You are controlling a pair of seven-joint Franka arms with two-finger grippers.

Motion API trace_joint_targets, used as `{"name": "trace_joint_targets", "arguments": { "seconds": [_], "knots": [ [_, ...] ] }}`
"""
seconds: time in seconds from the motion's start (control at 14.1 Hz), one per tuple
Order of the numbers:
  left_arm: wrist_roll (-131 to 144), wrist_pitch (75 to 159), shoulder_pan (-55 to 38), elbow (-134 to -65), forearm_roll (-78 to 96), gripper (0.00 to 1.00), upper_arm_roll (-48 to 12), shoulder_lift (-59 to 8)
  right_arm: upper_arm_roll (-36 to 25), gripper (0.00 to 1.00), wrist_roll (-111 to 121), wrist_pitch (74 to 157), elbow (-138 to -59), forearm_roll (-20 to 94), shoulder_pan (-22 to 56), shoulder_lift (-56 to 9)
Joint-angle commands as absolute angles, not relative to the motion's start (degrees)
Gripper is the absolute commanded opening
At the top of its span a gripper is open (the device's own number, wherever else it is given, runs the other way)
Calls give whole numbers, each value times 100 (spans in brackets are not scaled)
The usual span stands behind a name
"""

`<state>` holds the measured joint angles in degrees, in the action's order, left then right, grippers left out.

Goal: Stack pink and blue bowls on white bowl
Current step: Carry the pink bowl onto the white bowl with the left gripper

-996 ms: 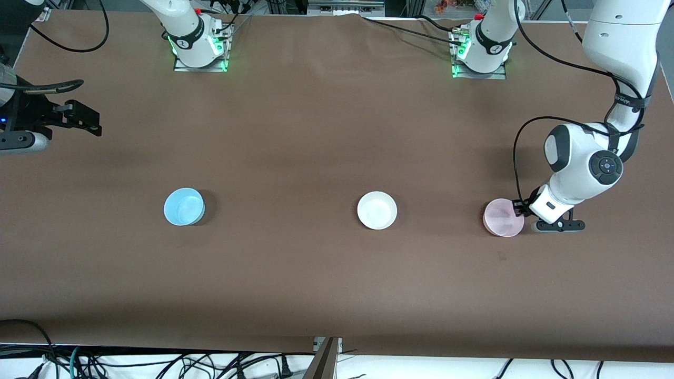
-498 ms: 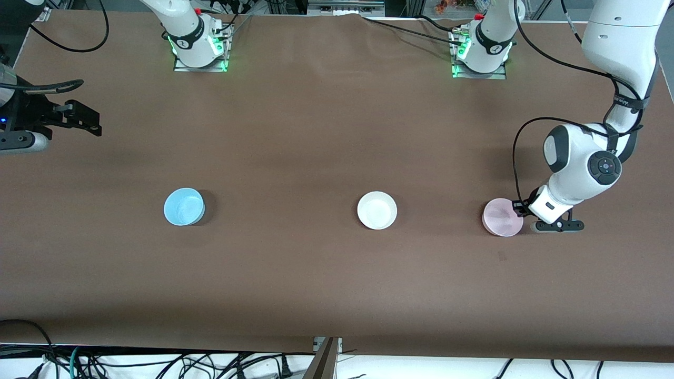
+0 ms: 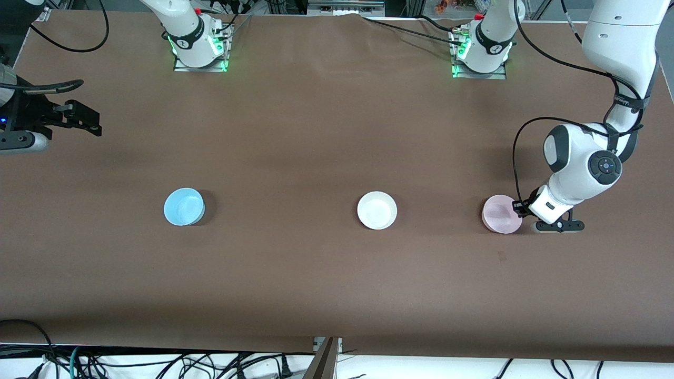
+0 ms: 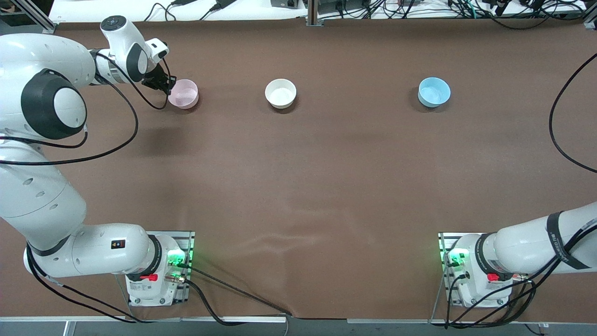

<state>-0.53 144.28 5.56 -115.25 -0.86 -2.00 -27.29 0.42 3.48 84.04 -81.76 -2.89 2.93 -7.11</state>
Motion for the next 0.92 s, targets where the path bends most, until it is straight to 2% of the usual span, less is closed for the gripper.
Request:
{"name": "trace_joint_targets", "arguments": {
  "seconds": [0.0, 0.5, 0.85],
  "knots": [
    [26, 14458, 519, -11321, 489, 0, -368, -2654, 44, 100, 457, 8385, -8068, -229, 255, -747],
    [1886, 14414, 492, -11030, 704, 0, -1317, -2496, 61, 100, 361, 8323, -8077, -202, 307, -730],
    [3635, 14414, -376, -11030, 362, 0, -1362, -2470, 53, 100, 352, 8507, -8095, -202, 272, -1046]
  ]
}}
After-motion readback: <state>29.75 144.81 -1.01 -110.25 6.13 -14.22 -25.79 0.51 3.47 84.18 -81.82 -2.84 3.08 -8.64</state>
